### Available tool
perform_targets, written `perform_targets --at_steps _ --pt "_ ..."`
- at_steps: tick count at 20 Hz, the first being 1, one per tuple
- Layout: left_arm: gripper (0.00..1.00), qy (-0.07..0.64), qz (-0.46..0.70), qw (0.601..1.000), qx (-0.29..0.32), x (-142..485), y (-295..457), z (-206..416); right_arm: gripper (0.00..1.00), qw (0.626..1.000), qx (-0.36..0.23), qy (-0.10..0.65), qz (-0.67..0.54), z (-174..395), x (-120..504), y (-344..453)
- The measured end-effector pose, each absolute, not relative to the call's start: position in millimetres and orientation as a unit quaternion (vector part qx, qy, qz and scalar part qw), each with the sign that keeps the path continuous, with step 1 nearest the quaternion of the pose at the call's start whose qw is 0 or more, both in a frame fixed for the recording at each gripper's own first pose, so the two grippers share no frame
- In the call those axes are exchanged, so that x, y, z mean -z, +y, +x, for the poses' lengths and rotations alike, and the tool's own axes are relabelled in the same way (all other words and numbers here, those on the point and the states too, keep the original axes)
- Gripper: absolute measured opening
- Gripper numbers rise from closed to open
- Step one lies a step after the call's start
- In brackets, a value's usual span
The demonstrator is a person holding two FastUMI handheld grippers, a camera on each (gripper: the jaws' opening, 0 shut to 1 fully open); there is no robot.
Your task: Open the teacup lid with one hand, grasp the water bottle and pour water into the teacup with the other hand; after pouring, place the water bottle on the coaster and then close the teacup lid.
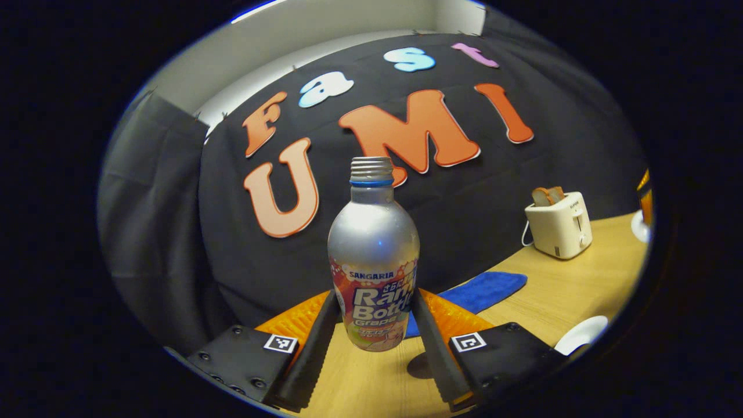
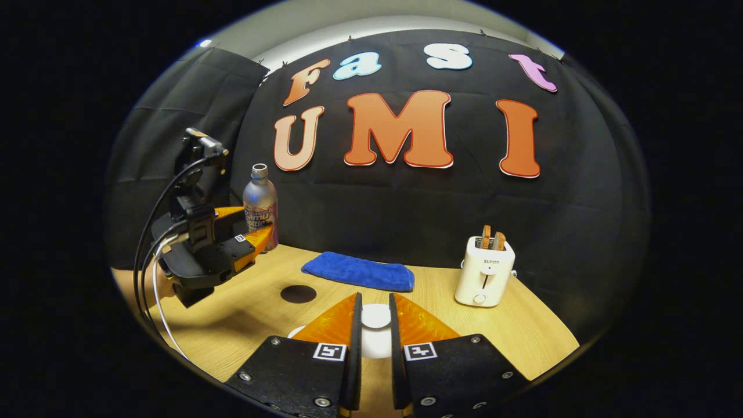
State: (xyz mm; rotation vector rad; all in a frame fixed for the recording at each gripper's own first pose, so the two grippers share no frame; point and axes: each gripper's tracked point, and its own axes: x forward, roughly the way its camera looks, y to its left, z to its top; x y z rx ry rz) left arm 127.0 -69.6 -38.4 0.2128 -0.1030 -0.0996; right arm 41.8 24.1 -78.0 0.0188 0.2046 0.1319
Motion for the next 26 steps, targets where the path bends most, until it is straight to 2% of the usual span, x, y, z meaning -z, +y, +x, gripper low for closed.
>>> perform_targets --at_steps 2,3,5,8,9,12,14,15,16,17,20,21,23,26 --pt "0.84 -0.028 0.055 0.997 0.055 53.6 -68.4 128.2 0.22 0.992 -0.066 0.105 0.006 44.9 80.5 27.1" --pt "0.81 -0.021 0.035 0.998 0.055 59.3 -65.4 130.7 0.22 0.992 -0.067 0.106 0.004 46.7 81.2 27.8" --pt "0.84 -0.003 0.004 0.998 0.065 68.3 -69.7 138.0 0.22 0.992 -0.07 0.107 0.005 50.8 83.1 31.1" --pt "0.78 0.021 -0.027 0.996 0.082 84.3 -77.3 153.8 0.22 0.991 -0.071 0.113 0.006 54.9 87.5 34.2" --pt "0.81 0.03 -0.037 0.995 0.09 90.2 -81.0 154.8 0.22 0.991 -0.073 0.115 0.006 56.4 89.1 35.9" --pt "0.81 0.053 -0.065 0.992 0.096 108.6 -85.8 164.0 0.22 0.99 -0.081 0.118 0.005 59.7 92.9 42.3" --pt "0.78 0.068 -0.077 0.99 0.1 121.7 -87.6 170.5 0.22 0.989 -0.085 0.122 0.006 61.4 95.5 46.4" --pt "0.84 0.077 -0.077 0.989 0.102 128.5 -87.8 170.7 0.22 0.989 -0.086 0.122 0.006 62.9 96.9 48.3" --pt "0.78 0.086 -0.075 0.988 0.103 135.4 -88.0 170.7 0.22 0.988 -0.087 0.125 0.007 63.3 98.6 49.8" --pt "0.81 0.094 -0.076 0.987 0.106 141.9 -90.6 173.1 0.22 0.988 -0.09 0.126 0.005 62.4 100.8 51.8" --pt "0.81 0.11 -0.077 0.985 0.108 153.0 -92.7 173.9 0.22 0.987 -0.092 0.13 0.0 64.2 104.0 53.9" --pt "0.78 0.114 -0.075 0.985 0.108 155.5 -93.8 173.5 0.22 0.987 -0.095 0.131 0.001 64.1 105.3 54.7" --pt "0.78 0.129 -0.076 0.982 0.116 165.2 -99.2 171.9 0.22 0.986 -0.097 0.132 0.005 63.8 104.9 55.9" --pt "0.82 0.143 -0.066 0.981 0.11 176.8 -97.2 175.4 0.22 0.986 -0.096 0.134 0.004 63.9 107.7 55.5"
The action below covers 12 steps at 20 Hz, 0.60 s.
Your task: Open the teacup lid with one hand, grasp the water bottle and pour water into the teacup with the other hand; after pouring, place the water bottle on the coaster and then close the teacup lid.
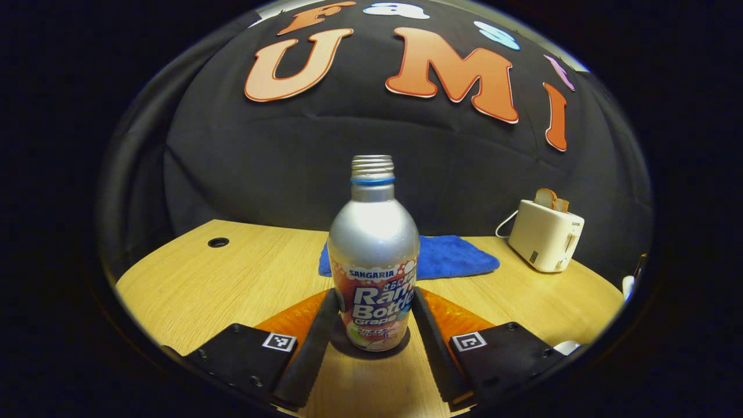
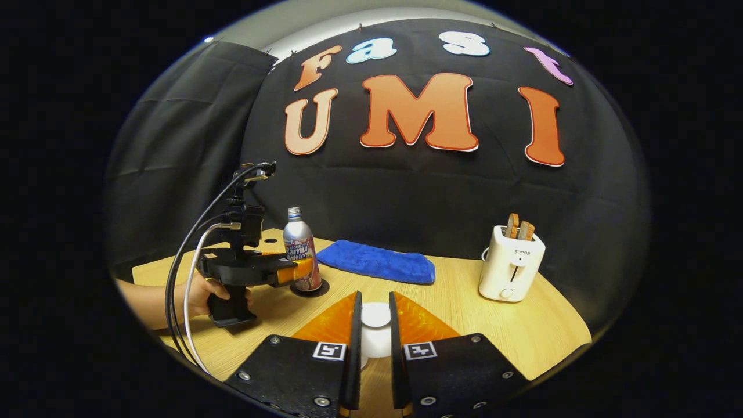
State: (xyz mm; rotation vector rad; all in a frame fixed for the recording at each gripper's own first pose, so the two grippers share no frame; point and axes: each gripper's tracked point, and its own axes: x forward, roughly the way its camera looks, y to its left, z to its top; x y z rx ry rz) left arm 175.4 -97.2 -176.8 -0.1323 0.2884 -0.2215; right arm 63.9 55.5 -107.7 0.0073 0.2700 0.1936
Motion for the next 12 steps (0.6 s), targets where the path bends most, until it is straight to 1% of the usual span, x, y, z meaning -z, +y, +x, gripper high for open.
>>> perform_targets --at_steps 2,3,4,5,7,9,10,12 --pt "0.83 0.143 -0.066 0.981 0.11 176.8 -95.0 176.4 0.22 0.985 -0.099 0.138 0.008 62.2 110.6 57.1" --pt "0.87 0.142 -0.066 0.981 0.112 178.0 -96.8 176.6 0.22 0.985 -0.097 0.141 0.006 62.3 112.2 56.0" --pt "0.82 0.142 -0.066 0.981 0.112 178.9 -97.4 175.7 0.22 0.985 -0.095 0.141 0.004 62.5 112.6 54.3" --pt "0.82 0.142 -0.068 0.981 0.112 178.0 -97.1 175.1 0.22 0.986 -0.094 0.141 0.005 62.8 112.4 54.5" --pt "0.9 0.152 -0.064 0.979 0.12 182.5 -102.3 174.1 0.22 0.985 -0.097 0.142 0.01 62.4 113.0 56.7" --pt "0.82 0.159 -0.061 0.977 0.126 183.7 -106.0 170.5 0.22 0.985 -0.096 0.14 0.01 62.6 112.4 56.7" --pt "0.87 0.157 -0.062 0.978 0.125 183.4 -105.4 170.1 0.22 0.986 -0.095 0.14 0.012 62.6 111.6 56.5" --pt "0.87 0.159 -0.063 0.977 0.125 181.9 -103.3 167.8 0.22 0.986 -0.095 0.139 0.012 61.1 111.1 56.5"
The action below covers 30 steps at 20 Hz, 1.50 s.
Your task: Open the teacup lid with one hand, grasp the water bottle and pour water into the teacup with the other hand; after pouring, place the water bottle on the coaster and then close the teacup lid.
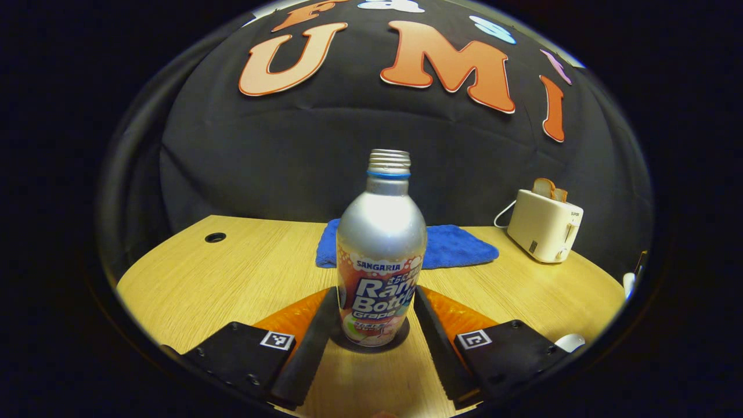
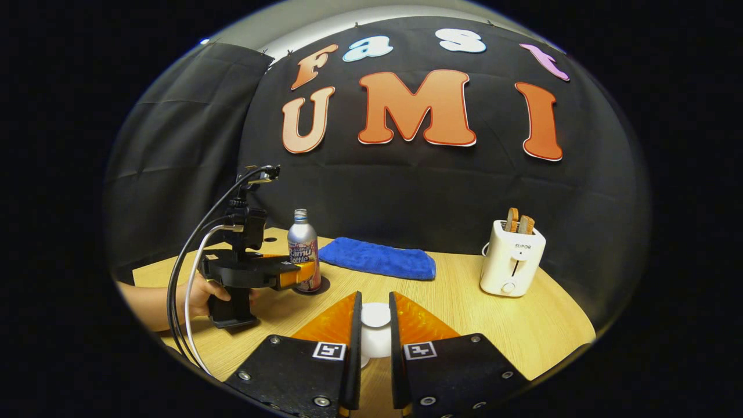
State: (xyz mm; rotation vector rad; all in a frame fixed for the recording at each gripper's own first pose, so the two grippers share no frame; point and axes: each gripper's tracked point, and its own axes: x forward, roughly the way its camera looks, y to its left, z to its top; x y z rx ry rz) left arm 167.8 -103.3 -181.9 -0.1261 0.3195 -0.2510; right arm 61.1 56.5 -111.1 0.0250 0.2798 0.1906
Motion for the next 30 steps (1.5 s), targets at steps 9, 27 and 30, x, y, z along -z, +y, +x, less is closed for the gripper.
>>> perform_targets --at_steps 9,27,30 --pt "1.0 0.142 -0.05 0.98 0.127 159.1 -100.8 142.1 0.22 0.987 -0.097 0.124 0.021 54.7 99.2 57.9" --pt "1.0 -0.004 -0.015 0.998 0.062 29.8 -38.1 45.3 0.22 0.986 -0.117 0.118 0.022 53.2 92.5 83.1" --pt "1.0 -0.012 -0.014 0.998 0.066 25.2 -37.4 30.0 0.22 0.985 -0.12 0.126 0.016 53.8 101.6 87.9"
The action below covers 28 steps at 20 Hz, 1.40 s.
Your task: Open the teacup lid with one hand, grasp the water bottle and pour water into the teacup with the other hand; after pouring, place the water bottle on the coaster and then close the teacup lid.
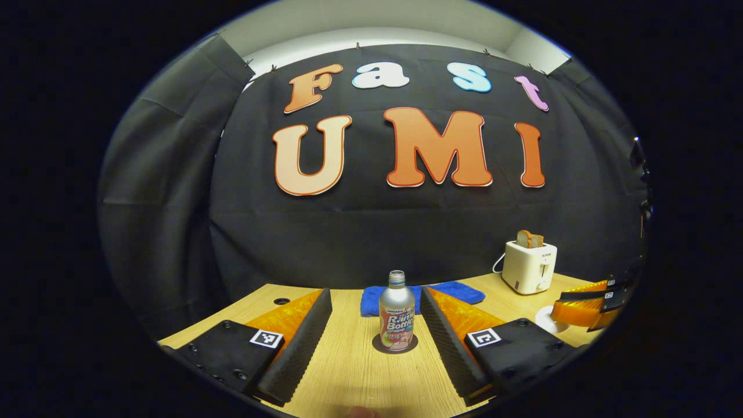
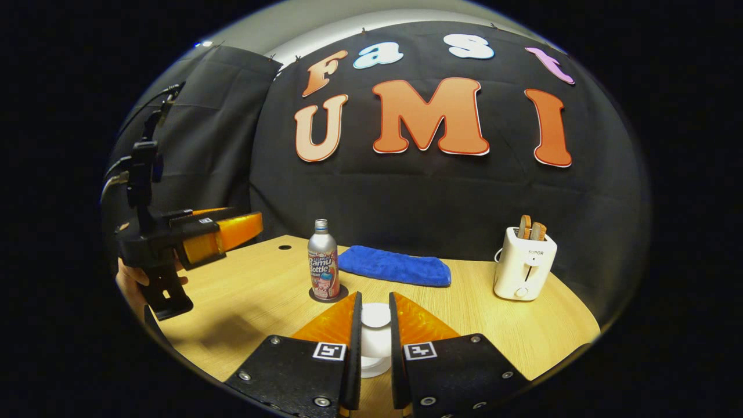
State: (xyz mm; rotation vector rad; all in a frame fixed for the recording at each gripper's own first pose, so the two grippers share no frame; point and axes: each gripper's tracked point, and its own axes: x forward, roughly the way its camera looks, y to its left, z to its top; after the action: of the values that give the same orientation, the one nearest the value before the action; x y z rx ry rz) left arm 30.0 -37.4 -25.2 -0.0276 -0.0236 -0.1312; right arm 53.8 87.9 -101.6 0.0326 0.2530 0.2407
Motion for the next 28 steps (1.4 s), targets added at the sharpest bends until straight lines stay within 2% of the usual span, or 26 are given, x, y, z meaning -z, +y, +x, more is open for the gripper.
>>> perform_targets --at_steps 5,6,10,12,21,26,28 --pt "1.0 -0.027 -0.025 0.998 0.055 14.2 -28.3 7.7 0.22 0.982 -0.131 0.138 0.016 55.6 120.1 97.2" --pt "0.95 -0.028 -0.025 0.998 0.055 12.9 -27.2 3.9 0.22 0.981 -0.133 0.141 0.017 57.0 124.4 100.3" --pt "0.95 -0.031 -0.028 0.998 0.056 2.9 -18.5 -0.6 0.22 0.977 -0.139 0.159 0.022 64.1 147.2 109.5" --pt "1.0 -0.03 -0.028 0.998 0.054 4.4 -16.3 -3.6 0.22 0.976 -0.135 0.169 0.02 66.2 159.5 110.2" --pt "1.0 -0.015 -0.035 0.998 0.056 16.7 -15.8 13.4 0.22 0.973 -0.137 0.186 0.022 69.6 188.0 119.2" --pt "1.0 -0.013 -0.038 0.998 0.055 17.1 -17.1 14.9 0.29 0.976 -0.127 0.178 0.015 67.3 179.7 113.3" --pt "1.0 -0.018 -0.04 0.998 0.052 12.6 -16.9 14.6 0.35 0.982 -0.114 0.153 0.011 65.2 159.2 102.8"
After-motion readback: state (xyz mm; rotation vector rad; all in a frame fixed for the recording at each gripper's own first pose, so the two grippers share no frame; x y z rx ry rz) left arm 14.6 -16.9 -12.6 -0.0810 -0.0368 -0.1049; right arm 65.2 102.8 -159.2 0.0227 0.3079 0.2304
